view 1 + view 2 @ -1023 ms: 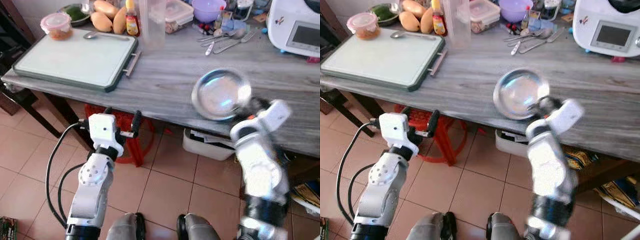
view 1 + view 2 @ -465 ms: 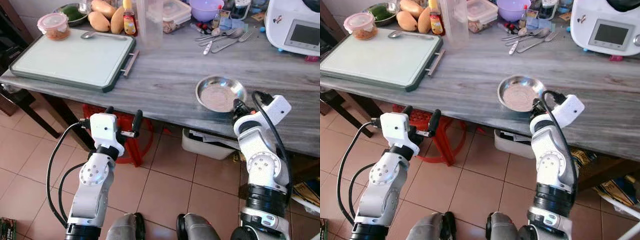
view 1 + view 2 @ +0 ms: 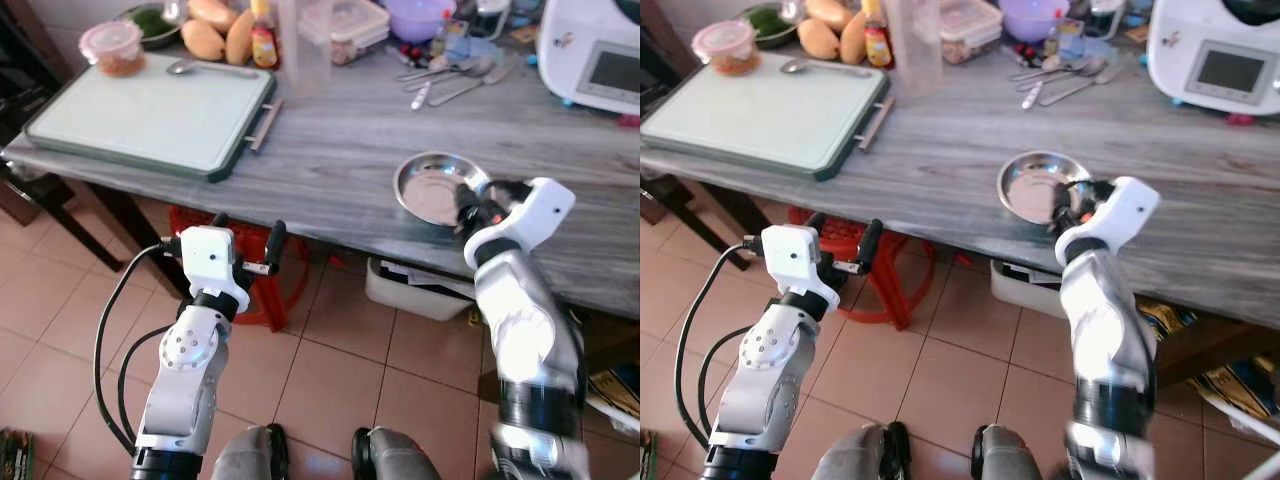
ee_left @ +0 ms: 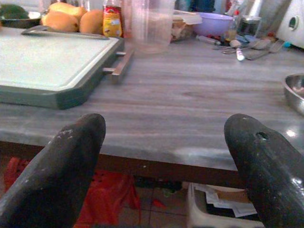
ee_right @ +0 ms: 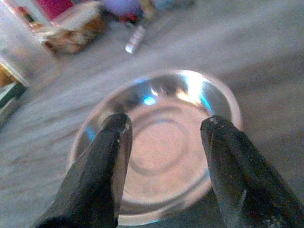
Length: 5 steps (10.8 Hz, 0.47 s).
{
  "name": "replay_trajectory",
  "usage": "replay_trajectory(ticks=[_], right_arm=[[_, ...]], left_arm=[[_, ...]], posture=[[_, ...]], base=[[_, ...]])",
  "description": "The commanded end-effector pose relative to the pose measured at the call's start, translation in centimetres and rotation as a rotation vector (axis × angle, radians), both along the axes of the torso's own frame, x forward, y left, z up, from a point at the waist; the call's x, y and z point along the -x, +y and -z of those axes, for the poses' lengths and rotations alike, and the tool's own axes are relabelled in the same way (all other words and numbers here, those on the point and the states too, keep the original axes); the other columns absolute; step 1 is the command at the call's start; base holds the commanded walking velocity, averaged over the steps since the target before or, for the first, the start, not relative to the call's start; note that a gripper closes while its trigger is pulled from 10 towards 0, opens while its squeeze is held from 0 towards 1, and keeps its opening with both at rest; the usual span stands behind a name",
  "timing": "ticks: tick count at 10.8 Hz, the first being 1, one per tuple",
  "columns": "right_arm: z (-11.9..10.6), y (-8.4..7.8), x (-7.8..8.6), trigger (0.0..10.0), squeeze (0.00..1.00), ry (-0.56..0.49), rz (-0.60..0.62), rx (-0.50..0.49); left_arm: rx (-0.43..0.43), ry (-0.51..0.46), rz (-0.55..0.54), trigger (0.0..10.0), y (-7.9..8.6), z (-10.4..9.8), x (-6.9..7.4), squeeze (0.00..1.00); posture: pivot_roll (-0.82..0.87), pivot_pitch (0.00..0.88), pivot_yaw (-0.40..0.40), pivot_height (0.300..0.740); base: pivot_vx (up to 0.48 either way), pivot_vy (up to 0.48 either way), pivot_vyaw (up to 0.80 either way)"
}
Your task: Setting the table
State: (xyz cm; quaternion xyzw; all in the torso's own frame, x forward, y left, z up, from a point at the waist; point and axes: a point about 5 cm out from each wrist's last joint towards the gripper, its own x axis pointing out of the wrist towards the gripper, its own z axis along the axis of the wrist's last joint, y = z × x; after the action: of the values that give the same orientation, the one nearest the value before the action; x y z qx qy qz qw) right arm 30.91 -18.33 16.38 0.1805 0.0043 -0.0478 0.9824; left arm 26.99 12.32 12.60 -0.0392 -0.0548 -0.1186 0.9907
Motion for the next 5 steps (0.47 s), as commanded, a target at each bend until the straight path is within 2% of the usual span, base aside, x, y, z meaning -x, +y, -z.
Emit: replay_trajectory(ticks=[1, 2, 5], right_arm=[[-1.2, 0.4, 0.3, 10.0, 1.00, -0.073, -0.017, 0.075], [-1.3, 0.4, 0.9, 10.0, 1.00, -0.109, -0.009, 0.202], [-0.8, -1.1, 3.0, 10.0, 1.00, -0.155, 0.140, 0.306]], left_arm=[[0.001, 0.009, -0.011, 10.0, 0.2, 0.0, 0.1, 0.00], [0.011, 0.015, -0.034, 10.0, 0.4, -0.1, 0.0, 0.00], [0.011, 0.028, -0.050, 10.0, 0.2, -0.1, 0.0, 0.00]], posture=[[-0.06, 0.141, 0.039, 0.740], [-0.05, 0.135, 0.033, 0.740], [-0.05, 0.120, 0.030, 0.740]], base=[[0.000, 0.000, 0.00], [0.000, 0.000, 0.00], [0.000, 0.000, 0.00]])
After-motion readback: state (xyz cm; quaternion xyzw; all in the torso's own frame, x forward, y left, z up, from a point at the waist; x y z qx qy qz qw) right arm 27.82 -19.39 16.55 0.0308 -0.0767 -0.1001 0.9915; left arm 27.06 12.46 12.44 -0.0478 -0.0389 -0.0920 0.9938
